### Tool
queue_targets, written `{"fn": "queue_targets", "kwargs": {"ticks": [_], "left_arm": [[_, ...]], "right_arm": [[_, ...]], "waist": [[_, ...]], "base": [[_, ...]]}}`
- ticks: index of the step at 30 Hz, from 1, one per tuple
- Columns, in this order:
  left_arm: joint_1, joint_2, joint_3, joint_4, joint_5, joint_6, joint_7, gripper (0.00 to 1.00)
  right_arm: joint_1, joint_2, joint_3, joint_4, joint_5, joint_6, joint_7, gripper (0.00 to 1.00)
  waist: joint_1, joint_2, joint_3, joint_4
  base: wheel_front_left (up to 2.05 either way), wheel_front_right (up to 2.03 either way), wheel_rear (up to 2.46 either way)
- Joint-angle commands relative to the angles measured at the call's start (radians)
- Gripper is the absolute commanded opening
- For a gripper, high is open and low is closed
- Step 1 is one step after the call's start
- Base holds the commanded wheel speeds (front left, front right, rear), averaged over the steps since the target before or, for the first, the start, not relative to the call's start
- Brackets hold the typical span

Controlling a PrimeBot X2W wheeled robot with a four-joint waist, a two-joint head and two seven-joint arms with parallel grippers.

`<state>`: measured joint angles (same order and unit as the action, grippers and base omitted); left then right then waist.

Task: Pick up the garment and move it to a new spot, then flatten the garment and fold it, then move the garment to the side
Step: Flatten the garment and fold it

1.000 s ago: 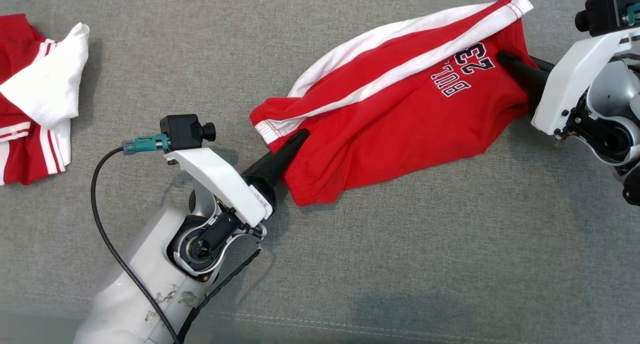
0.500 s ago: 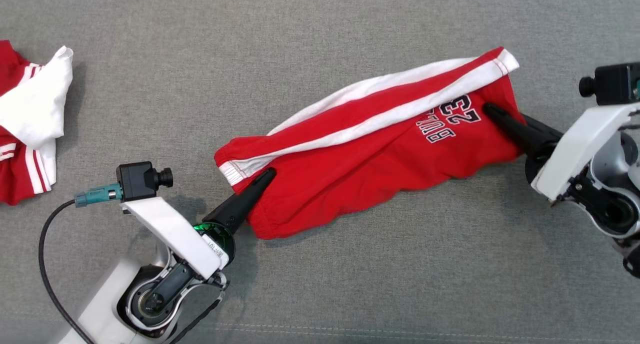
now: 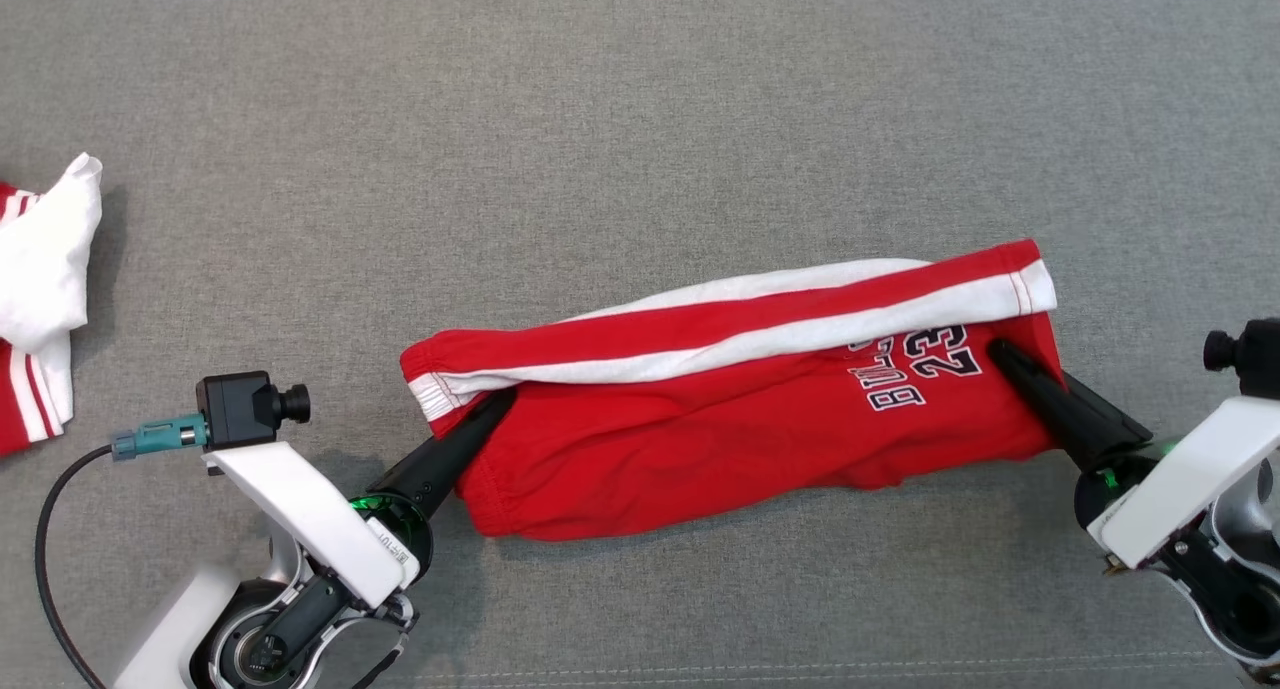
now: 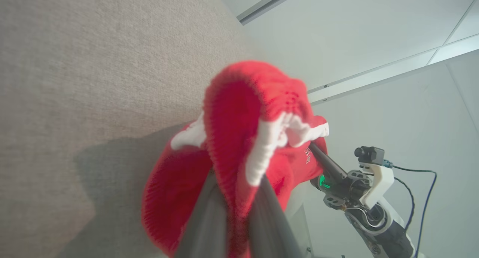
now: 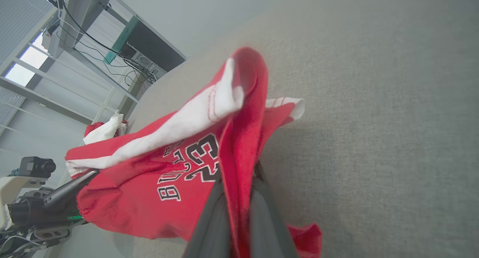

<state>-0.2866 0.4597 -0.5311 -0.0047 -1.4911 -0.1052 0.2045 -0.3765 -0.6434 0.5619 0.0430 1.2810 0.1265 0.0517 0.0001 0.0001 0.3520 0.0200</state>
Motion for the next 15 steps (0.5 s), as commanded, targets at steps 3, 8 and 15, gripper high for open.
{"fn": "queue_targets", "kwargs": {"ticks": [3,8,15], "left_arm": [[-0.011,0.04,0.032,-0.012,-0.001,0.021,0.016,0.0],[-0.031,0.014,0.003,0.048,0.011,0.033,0.031,0.0],[-0.094,-0.017,-0.03,0.176,0.036,0.041,0.059,0.0]], "right_arm": [[0.087,0.018,-0.05,-0.02,-0.054,0.004,0.011,0.0],[0.116,0.139,-0.113,0.037,-0.169,0.004,0.056,0.0],[0.062,0.251,-0.136,0.14,-0.366,0.004,0.061,0.0]], "waist": [[-0.0001,-0.0001,-0.008,-0.011],[-0.0001,-0.0001,-0.01,-0.023],[-0.0001,-0.0001,-0.007,-0.039]], "base": [[0.0,0.0,0.0],[0.0,0.0,0.0],[0.0,0.0,0.0]]}}
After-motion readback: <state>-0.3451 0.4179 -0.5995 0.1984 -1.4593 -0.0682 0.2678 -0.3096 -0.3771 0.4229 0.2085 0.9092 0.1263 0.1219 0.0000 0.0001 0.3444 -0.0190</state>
